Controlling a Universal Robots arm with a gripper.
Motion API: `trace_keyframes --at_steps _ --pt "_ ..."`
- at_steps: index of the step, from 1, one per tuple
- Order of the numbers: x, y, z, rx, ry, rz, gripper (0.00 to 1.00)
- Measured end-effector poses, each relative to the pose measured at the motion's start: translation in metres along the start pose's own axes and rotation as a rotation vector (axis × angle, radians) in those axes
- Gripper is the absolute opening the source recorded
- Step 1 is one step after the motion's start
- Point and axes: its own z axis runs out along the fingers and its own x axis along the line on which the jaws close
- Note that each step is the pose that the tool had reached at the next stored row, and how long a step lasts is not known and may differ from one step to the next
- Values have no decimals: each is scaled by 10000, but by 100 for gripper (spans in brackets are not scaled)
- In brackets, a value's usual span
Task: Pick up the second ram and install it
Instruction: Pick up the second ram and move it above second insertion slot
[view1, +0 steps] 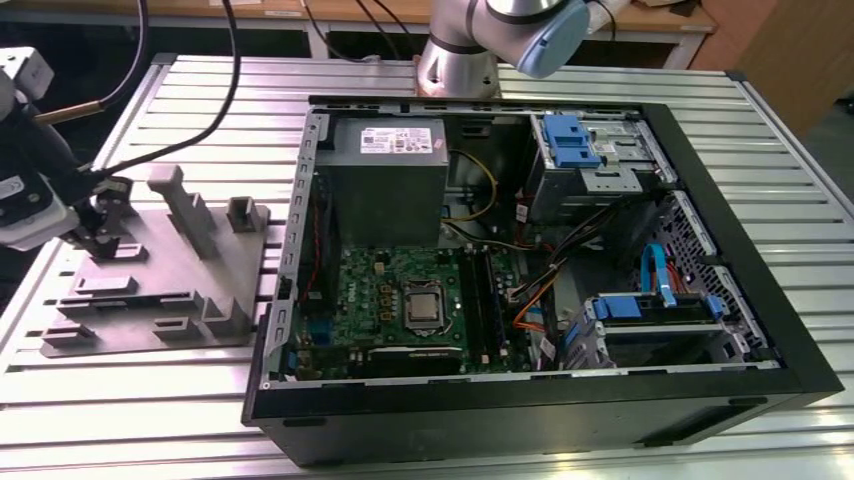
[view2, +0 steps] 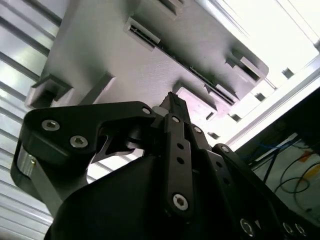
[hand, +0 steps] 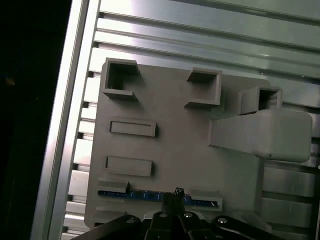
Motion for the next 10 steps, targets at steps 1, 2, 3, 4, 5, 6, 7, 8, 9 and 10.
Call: trace_keyframes --at_steps 1,2,3,4,5,6,7,8,9,10 --pt "0 0 4 -5 10 -179 10" --pt "0 0 8 -9 19 -360 10" --pt "0 -1 12 -13 29 -538 10" --pt "1 -1 16 -18 40 -719 10" --pt "1 -1 21 -23 50 -913 10" --pt "1 -1 25 -28 59 -1093 10" --pt "1 -1 29 -32 69 -1273 10" --pt "1 -2 33 -37 79 -1452 10" --pt "1 -2 37 -41 88 -1632 10" --pt "2 -2 41 -46 98 -1810 10"
